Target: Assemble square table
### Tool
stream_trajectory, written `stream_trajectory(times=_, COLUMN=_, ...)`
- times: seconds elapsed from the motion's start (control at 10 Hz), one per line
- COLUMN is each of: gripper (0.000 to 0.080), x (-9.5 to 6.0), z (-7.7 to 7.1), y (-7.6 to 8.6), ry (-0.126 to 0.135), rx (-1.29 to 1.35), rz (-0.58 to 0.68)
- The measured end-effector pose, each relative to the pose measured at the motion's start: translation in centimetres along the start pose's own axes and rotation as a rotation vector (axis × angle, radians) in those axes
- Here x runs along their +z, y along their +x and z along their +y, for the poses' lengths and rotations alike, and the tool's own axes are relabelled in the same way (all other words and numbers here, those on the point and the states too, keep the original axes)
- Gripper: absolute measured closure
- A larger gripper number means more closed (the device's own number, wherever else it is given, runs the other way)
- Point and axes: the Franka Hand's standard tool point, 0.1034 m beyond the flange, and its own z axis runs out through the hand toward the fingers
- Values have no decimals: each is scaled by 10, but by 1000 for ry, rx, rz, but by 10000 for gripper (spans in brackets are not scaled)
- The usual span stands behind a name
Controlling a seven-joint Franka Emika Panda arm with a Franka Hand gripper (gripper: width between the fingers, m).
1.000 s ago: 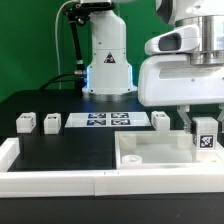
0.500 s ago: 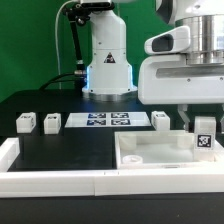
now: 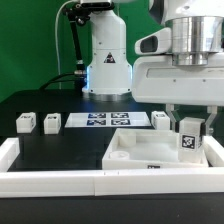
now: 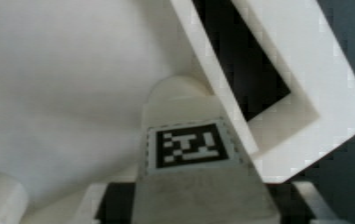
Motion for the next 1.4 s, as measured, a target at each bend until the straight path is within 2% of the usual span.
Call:
stream_trajectory(times=0.2, gripper=491, x=0, z=5, y=3, ry=-14, rx=84, rz=9)
stream_trajectory(times=0.3, gripper=456, x=0, z=7, y=4, ry=-17, rx=109, rz=10)
stream_trajectory(times=0.5, gripper=195, x=0, z=5, y=2, ry=-15, rx=100, rz=9)
stream_trajectory(times=0.8, gripper=159, x=-9, z=-2, y=-5, ry=-1, rx=38, rz=8)
stream_trajectory(times=1.1, gripper=151, x=-29, z=4, y=-8, ry=12, rx=20, rz=-5)
stream_trajectory(times=1.4, gripper=151, x=-25, z=4, y=-10, ry=7, rx=16, rz=-6)
